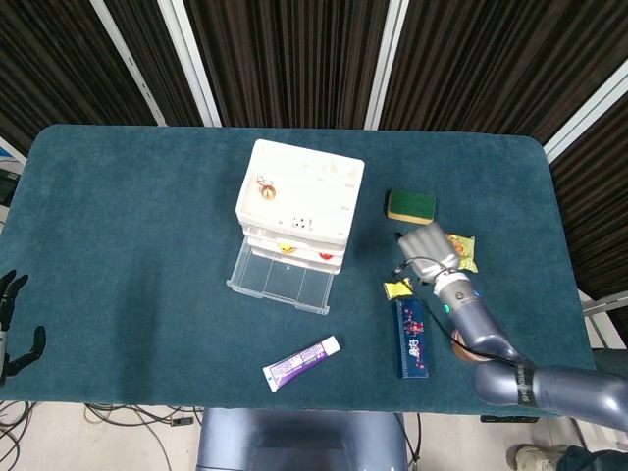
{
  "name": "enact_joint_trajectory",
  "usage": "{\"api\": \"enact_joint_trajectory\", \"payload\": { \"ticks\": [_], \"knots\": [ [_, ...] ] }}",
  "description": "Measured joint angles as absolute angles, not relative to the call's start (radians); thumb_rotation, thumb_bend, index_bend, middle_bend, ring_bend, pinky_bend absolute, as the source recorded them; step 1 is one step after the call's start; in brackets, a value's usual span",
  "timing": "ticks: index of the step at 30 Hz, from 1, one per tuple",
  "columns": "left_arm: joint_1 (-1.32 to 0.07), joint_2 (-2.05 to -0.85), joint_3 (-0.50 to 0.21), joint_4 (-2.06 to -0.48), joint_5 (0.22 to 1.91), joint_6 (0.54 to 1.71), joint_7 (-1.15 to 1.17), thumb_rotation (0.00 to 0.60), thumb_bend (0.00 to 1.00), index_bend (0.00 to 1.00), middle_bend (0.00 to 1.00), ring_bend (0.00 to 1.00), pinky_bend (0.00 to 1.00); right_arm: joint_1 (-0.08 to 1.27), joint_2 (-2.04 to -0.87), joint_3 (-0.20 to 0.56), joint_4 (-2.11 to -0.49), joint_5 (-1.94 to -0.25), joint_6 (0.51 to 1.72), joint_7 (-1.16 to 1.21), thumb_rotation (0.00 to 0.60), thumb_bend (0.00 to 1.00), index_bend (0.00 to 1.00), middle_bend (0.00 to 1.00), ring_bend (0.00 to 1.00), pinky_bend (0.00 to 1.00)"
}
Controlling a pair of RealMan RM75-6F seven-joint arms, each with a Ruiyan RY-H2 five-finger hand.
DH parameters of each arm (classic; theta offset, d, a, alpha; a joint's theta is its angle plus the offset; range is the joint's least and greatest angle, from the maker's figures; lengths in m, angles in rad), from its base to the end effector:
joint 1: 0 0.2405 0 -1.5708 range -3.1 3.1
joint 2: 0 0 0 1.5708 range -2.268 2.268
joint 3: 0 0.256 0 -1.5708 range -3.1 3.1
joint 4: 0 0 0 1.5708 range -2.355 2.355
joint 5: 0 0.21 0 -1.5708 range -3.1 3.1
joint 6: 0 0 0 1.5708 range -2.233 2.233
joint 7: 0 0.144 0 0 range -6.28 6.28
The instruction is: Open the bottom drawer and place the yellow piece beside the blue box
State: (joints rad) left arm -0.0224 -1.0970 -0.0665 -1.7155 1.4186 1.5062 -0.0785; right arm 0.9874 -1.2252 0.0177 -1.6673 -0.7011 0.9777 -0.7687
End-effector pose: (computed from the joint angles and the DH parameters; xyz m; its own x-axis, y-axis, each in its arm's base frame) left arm -0.3112 0.1634 0.1656 0.2392 -0.0183 0.9708 0.9645 0.1196 -0.2354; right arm -0.1519 -0.3795 0.0695 0.8096 -0.1884 0.5559 -0.5854 -0.3288 0.7411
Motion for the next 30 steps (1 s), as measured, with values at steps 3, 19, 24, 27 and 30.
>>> {"api": "enact_joint_trajectory", "payload": {
  "ticks": [3,19,24,27,30],
  "knots": [
    [-0.022,-1.098,-0.068,-1.716,1.419,1.510,-0.077,0.600,0.48,0.07,0.00,0.00,0.18,0.966,-1.159,0.034,-1.749,-0.664,1.042,-0.765,0.600,0.16,0.29,0.61,0.73,0.71],
    [-0.022,-1.100,-0.066,-1.707,1.448,1.528,-0.063,0.600,0.48,0.07,0.01,0.00,0.00,0.597,-1.012,0.024,-1.950,-0.979,1.576,-0.504,0.600,0.12,0.13,0.15,0.30,0.28],
    [-0.025,-1.097,-0.062,-1.694,1.471,1.534,-0.064,0.600,0.48,0.07,0.00,0.00,0.00,0.429,-1.037,-0.043,-1.904,-1.142,1.724,-0.403,0.600,0.09,0.12,0.13,0.28,0.26],
    [-0.026,-1.091,-0.059,-1.692,1.478,1.533,-0.071,0.600,0.48,0.07,0.00,0.00,0.00,0.348,-1.068,-0.077,-1.840,-1.210,1.781,-0.362,0.600,0.09,0.11,0.12,0.28,0.26],
    [-0.027,-1.084,-0.055,-1.694,1.483,1.530,-0.076,0.600,0.48,0.07,0.00,0.00,0.00,0.286,-1.108,-0.102,-1.773,-1.269,1.828,-0.324,0.600,0.09,0.11,0.12,0.28,0.26]
  ]
}}
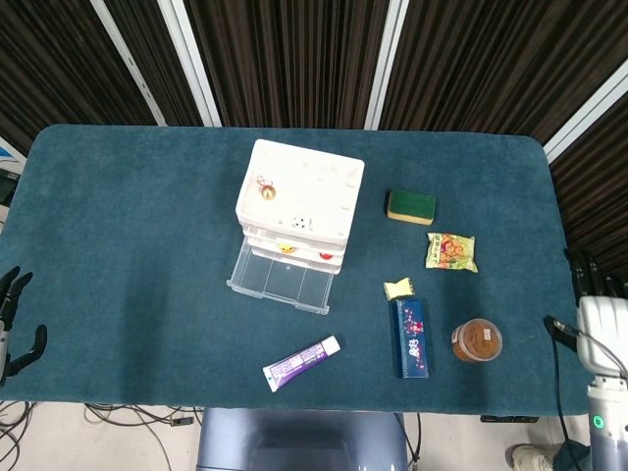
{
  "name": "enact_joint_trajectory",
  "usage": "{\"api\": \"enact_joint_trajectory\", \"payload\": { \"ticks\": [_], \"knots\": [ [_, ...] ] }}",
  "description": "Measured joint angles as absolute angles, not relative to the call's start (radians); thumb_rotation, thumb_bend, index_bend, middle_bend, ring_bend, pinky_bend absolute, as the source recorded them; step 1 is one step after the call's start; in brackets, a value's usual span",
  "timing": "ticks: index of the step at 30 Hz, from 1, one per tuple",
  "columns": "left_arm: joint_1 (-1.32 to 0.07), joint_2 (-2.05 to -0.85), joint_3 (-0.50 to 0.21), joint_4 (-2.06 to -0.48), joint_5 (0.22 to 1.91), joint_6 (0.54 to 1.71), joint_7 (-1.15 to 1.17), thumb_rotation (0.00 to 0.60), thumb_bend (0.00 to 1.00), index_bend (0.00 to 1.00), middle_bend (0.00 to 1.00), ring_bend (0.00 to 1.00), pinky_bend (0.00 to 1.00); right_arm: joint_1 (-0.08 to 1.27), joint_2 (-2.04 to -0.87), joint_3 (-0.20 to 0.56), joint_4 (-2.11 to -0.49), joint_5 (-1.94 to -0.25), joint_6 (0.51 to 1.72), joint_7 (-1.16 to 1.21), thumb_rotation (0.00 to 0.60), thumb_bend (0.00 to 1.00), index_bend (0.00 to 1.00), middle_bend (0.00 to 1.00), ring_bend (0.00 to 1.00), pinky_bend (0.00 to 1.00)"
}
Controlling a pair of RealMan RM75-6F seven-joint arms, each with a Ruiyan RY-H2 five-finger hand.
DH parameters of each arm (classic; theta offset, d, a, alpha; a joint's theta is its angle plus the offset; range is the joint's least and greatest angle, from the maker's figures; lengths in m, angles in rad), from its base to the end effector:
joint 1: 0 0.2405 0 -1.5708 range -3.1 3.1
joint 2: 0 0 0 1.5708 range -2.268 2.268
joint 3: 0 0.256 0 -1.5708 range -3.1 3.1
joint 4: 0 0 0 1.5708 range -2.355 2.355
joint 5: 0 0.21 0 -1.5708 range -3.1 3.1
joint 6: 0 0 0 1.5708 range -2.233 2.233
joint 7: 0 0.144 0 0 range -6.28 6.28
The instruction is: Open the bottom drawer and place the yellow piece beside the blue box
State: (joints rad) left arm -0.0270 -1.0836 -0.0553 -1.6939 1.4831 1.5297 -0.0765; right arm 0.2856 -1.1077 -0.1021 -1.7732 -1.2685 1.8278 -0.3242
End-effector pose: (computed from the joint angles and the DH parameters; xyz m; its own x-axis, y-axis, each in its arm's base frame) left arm -0.3067 0.1634 0.1704 0.2798 -0.0276 0.9597 0.9591 0.0535 -0.2781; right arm -0.2743 -0.1995 0.1867 0.5690 0.2038 0.7967 -0.8221 0.1181 0.5569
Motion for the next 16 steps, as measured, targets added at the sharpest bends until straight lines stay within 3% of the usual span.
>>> {"api": "enact_joint_trajectory", "payload": {
  "ticks": [7,16],
  "knots": [
    [-0.031,-1.067,-0.045,-1.690,1.507,1.526,-0.076,0.600,0.48,0.07,0.00,0.00,0.00,0.205,-1.180,-0.151,-1.636,-1.412,1.846,-0.263,0.600,0.09,0.09,0.10,0.27,0.26],
    [-0.034,-1.065,-0.041,-1.685,1.517,1.528,-0.081,0.600,0.48,0.07,0.00,0.00,0.00,0.188,-1.156,-0.190,-1.661,-1.469,1.693,-0.250,0.600,0.09,0.07,0.09,0.27,0.26]
  ]
}}
